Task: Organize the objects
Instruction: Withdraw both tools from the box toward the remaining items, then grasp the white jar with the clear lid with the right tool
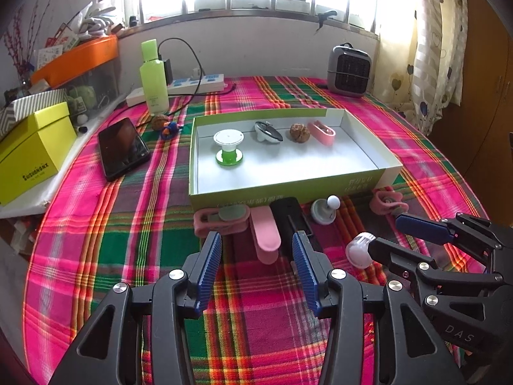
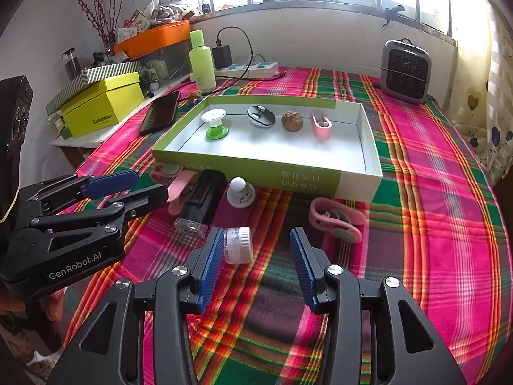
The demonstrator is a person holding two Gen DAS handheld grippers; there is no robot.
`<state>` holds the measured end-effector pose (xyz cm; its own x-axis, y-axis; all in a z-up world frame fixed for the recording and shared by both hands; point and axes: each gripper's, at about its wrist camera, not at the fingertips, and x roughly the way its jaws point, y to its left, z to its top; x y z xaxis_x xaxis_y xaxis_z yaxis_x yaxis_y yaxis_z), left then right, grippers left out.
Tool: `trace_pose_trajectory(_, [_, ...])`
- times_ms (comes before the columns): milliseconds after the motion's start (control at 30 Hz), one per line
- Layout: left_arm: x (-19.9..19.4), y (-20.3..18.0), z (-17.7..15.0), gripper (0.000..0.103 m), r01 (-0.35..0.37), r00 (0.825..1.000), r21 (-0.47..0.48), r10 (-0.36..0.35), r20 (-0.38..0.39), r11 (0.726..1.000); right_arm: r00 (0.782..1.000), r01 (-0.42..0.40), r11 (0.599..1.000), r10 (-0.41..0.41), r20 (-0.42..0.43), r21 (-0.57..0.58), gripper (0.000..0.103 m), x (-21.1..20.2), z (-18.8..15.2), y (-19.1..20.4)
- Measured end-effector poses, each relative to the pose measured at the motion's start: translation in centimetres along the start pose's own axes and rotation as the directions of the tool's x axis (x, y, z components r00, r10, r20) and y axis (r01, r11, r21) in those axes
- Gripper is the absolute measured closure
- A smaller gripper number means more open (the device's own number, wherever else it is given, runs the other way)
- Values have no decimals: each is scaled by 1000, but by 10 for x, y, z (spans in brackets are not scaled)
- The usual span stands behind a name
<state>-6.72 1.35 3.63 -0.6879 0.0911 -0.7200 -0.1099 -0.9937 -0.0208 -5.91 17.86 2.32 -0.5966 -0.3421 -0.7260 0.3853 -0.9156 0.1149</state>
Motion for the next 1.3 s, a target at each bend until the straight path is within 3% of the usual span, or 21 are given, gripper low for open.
trace_pose_trajectory(400, [5,8,-16,56,9,1000,-12,-10,-27,1000,1000,-11,1000,11,-5,-13,57,3,-10,6])
trace_pose_trajectory(633, [7,18,-25,56,51,998,-43,-53,-38,998,1000,-7,1000,7,-26,-20,55,9,-12,7])
trace_pose_trajectory(967, [19,38,-18,56,60,997,-110,-66,-51,992,997,22,999,-25,-73,-47,55,23,-9,14])
trace_pose_trajectory(1300, [28,41,-14,56,54,996,-116,-61,-62,992,997,21,999,-24,-75,-47,55,25,-6,13])
